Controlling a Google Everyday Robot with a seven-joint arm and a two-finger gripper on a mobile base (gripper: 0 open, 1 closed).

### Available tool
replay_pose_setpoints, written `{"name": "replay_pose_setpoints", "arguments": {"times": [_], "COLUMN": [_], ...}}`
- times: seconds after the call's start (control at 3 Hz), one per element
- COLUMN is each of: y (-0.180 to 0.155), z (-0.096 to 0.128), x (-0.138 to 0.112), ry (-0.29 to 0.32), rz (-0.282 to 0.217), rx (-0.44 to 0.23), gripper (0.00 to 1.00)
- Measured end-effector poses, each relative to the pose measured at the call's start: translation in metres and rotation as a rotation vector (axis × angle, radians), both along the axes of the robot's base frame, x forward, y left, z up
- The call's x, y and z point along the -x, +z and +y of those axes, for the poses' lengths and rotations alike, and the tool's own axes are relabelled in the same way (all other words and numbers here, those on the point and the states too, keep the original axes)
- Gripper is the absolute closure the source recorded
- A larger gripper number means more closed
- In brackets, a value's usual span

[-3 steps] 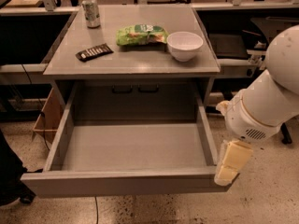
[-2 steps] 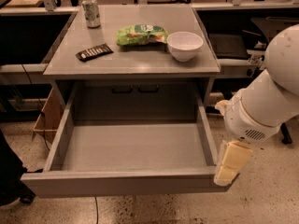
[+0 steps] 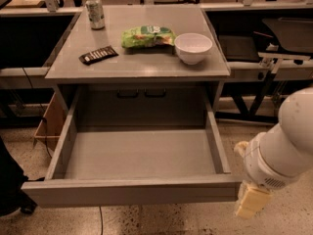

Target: Close top drawer

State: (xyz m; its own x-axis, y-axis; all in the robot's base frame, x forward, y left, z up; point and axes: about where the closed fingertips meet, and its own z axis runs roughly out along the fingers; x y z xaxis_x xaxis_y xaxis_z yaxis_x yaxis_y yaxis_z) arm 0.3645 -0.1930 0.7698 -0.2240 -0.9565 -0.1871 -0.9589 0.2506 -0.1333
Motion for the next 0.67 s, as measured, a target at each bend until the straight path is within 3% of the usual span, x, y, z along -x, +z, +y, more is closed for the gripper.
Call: {"name": "replay_pose_setpoints", "arguments": {"times": [0.67], "y": [-0.056], "z": [-0.023], "x": [0.032], "ry": [0.002], "rz": [-0.002], "rx": [0.036], "gripper": [0.65]}}
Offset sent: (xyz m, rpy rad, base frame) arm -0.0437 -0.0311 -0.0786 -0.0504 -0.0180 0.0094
